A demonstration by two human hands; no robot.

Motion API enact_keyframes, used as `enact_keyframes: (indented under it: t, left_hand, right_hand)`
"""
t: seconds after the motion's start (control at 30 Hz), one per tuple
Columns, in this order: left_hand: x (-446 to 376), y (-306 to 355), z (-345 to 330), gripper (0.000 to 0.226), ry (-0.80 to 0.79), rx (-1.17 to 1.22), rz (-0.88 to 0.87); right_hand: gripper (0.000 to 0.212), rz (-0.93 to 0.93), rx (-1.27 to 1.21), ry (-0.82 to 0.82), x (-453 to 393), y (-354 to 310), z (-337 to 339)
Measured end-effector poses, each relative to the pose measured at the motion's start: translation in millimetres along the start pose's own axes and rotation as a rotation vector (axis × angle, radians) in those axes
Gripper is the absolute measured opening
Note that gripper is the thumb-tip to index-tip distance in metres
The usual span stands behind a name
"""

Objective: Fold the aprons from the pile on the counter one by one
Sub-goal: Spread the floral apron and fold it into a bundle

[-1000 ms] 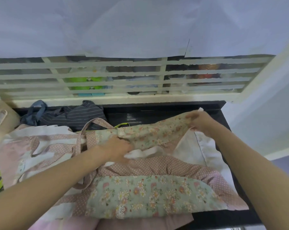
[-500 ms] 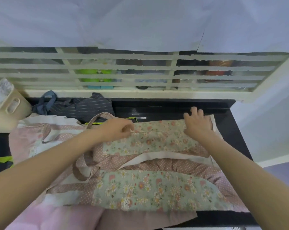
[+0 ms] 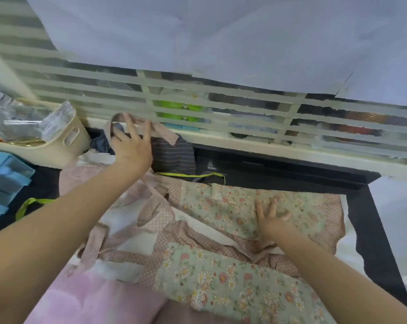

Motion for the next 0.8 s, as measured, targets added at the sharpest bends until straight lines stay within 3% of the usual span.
enact_keyframes:
  t: [0.07, 0.13, 0.2, 0.27, 0.33, 0.43, 0.5, 0.53, 0.6, 0.73, 0.8]
  left_hand:
    - [-5, -28, -8, 0.064, -0.139, -0.027, 0.045]
    - [5, -49, -27, 0.045, -0.301, -0.115, -0.024]
    - [22, -63, -43, 0.033, -0.383, -0.196, -0.103]
    - [34, -64, -45, 0.032, -0.324, -0.126, -0.15]
    - [48, -38, -41, 0.036, -0.29, 0.089, -0.302]
    - [69, 12, -45, 0.046, -0.391, 0.422, -0.531]
    - [76, 29, -55, 0.067, -0.486, 0.56, -0.554]
    - [79, 34, -62, 0.075, -0.526, 0.573, -0.566]
    - [85, 40, -68, 0.07, -0.503, 0.535, -0.628]
    - [72, 50, -45, 0.052, -0.19, 0.477, -0.667]
    - [61, 56, -39, 0.053, -0.185, 0.446, -0.65]
  right_hand:
    - [0.103, -0.051, 0.04, -0.037, -4, 2, -2]
    - [0.079, -0.055, 0.084, -0.043, 3, -7, 10]
    - [0.053, 0.058, 0.188, 0.071, 13, -35, 39]
    - [0.04, 0.166, 0.249, 0.272, 26, -74, 79]
    - [0.045, 0.29, 0.191, 0.453, 31, -108, 108]
    - [0.089, 0.41, 0.154, 0.388, 27, -134, 107]
    - [0.098, 0.437, 0.095, 0.414, 29, -134, 102]
    - [0.095, 0.477, 0.058, 0.467, 30, -135, 98]
    - [0.092, 0.548, 0.029, 0.533, 33, -136, 87]
    - [0.109, 0.452, -0.077, 0.399, 15, -102, 82]
    - [0.11, 0.415, -0.079, 0.375, 11, -85, 88]
Point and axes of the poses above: each hand's wrist, its own x-axis away from the middle knuckle, its own z-axis out of the back of the hand, y = z × x, the point moved 9 cm from there along -x, towards the middle knuckle, and after that the axes turned 6 degrees about z, right-handed, at the moved point
